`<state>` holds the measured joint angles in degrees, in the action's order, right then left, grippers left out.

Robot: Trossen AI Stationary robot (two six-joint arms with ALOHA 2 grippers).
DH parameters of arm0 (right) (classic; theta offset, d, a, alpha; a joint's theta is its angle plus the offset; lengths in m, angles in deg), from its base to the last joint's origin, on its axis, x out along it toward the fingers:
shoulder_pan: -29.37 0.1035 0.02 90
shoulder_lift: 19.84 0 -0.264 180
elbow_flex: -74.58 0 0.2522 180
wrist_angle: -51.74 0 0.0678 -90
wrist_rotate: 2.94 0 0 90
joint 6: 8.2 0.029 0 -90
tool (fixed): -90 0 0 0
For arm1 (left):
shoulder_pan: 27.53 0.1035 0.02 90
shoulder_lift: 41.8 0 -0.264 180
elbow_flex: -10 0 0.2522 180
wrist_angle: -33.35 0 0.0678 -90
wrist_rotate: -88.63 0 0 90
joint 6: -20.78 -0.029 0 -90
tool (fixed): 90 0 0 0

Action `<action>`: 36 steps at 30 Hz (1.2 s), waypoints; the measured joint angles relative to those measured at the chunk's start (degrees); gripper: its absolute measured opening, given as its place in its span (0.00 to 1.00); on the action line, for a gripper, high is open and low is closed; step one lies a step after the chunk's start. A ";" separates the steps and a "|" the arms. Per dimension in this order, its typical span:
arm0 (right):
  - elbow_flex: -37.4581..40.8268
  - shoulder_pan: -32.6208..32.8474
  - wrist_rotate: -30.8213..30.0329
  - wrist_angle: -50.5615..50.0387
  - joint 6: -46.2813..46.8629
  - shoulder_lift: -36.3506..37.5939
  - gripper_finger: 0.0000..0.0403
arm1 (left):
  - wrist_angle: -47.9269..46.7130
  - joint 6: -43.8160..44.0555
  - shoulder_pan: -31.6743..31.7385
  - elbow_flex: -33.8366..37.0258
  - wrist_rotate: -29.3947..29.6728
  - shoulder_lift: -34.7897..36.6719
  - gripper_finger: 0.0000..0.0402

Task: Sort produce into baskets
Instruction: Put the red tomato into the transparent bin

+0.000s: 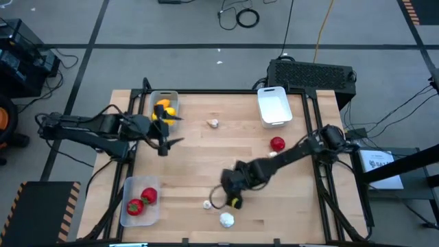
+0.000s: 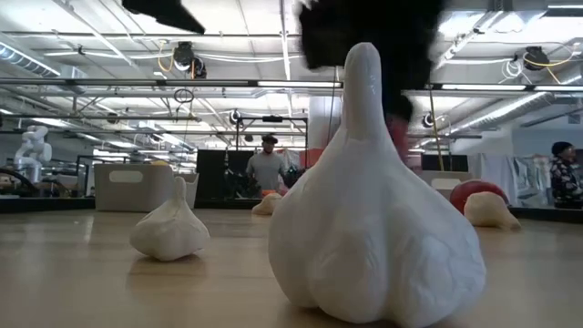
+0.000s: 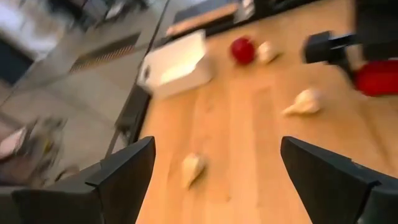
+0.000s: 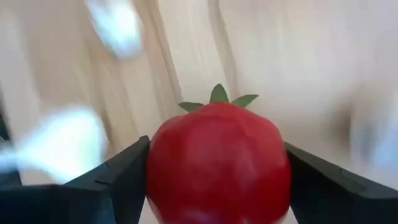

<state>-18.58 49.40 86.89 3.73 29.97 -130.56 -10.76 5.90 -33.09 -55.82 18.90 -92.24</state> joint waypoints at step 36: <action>-52.15 -7.02 8.65 76.73 -34.14 -49.55 0.74 | -17.20 11.53 31.31 -3.11 4.18 -0.05 0.88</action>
<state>-70.72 42.39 95.54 80.46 -4.17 -180.11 -27.96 17.43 -1.78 -58.93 23.08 -92.29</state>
